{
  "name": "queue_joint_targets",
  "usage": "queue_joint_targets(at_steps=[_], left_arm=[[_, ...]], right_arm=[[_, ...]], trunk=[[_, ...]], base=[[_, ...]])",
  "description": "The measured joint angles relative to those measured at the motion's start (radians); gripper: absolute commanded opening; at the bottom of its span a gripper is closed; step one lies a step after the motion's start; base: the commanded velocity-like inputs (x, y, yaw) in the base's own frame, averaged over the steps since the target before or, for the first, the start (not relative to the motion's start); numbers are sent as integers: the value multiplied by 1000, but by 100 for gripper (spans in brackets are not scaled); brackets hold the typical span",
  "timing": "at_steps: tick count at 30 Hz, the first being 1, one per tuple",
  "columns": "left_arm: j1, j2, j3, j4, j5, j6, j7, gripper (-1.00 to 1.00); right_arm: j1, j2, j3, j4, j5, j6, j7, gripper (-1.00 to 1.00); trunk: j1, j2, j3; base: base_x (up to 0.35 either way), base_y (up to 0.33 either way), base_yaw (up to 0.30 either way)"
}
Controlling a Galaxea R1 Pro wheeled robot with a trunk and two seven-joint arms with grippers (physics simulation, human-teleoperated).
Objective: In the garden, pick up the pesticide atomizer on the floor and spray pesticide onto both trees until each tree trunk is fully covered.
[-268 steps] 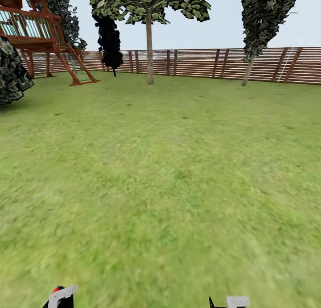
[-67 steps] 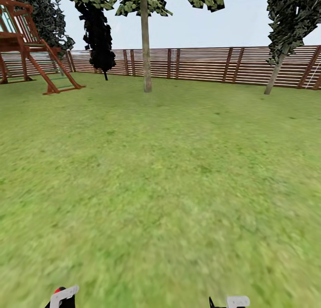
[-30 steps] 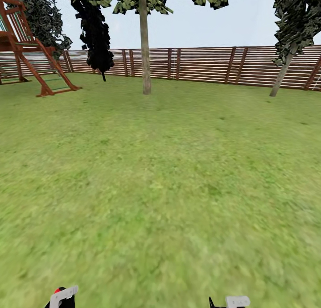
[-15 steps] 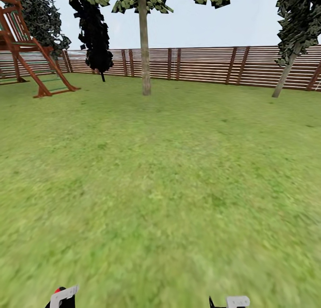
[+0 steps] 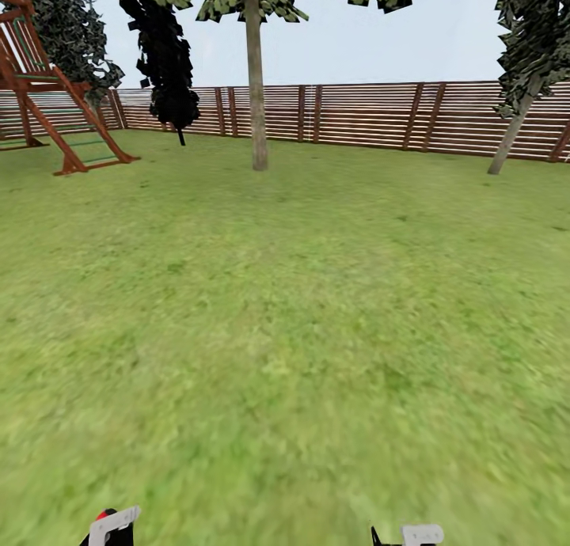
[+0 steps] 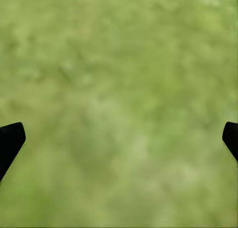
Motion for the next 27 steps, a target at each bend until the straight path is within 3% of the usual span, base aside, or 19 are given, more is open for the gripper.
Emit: queue_joint_targets(at_steps=[27], left_arm=[[0, 1, -1, 0, 0, 0, 0, -100]], right_arm=[[0, 0, 0, 0, 0, 0, 0, 100]], trunk=[[0, 0, 0]], base=[[338, 0, 0]])
